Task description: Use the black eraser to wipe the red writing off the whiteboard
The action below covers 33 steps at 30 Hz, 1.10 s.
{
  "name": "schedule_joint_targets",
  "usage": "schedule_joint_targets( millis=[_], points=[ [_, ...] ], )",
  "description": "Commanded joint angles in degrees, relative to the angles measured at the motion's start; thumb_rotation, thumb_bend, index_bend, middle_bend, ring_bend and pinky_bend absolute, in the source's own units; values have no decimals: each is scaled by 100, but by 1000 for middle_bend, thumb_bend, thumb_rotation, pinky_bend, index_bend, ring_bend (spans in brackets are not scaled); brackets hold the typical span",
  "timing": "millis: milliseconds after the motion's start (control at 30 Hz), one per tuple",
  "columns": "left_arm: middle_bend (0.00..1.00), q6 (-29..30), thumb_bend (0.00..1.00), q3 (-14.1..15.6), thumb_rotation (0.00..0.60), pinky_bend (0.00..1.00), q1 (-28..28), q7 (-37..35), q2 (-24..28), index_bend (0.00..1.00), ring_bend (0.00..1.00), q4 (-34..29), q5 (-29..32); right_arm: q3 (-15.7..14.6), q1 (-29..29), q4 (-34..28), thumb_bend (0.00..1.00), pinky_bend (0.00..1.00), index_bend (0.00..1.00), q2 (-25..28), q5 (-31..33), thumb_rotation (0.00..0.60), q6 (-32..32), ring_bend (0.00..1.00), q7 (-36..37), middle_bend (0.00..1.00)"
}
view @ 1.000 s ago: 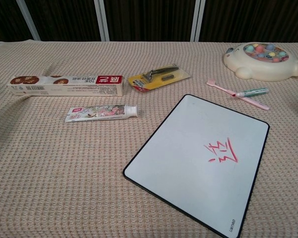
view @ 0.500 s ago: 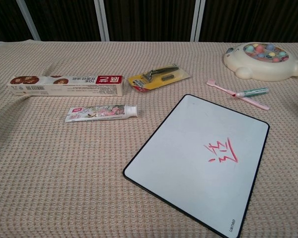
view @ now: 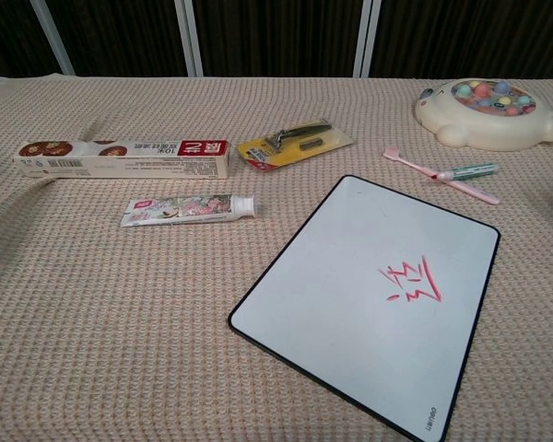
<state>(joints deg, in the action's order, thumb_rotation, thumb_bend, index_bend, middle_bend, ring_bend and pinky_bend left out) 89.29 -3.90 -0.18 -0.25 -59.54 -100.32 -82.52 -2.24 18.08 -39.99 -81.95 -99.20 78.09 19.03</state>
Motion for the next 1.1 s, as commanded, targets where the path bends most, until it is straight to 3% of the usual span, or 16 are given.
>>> schedule_joint_targets(
  millis=[33,467,900,1100],
  points=[
    [87,-1,639,2,600,0,0,9,-5,158,23,0,-1,-69,-6,164,196,133,88,-82,-25,600,75,89,73,153],
    [87,14,639,-8,600,0,5,48,-29,158,23,3,15,-466,39,710,285,134,182,-461,-370,600,335,157,165,220],
    [87,18,640,-15,600,0,11,60,-29,158,23,2,33,-539,200,1016,297,133,252,-584,-387,600,249,179,-86,259],
    [87,23,640,-8,600,0,12,77,-34,158,23,8,15,-608,255,874,297,134,273,-448,-392,600,171,198,-161,276]
  ],
)
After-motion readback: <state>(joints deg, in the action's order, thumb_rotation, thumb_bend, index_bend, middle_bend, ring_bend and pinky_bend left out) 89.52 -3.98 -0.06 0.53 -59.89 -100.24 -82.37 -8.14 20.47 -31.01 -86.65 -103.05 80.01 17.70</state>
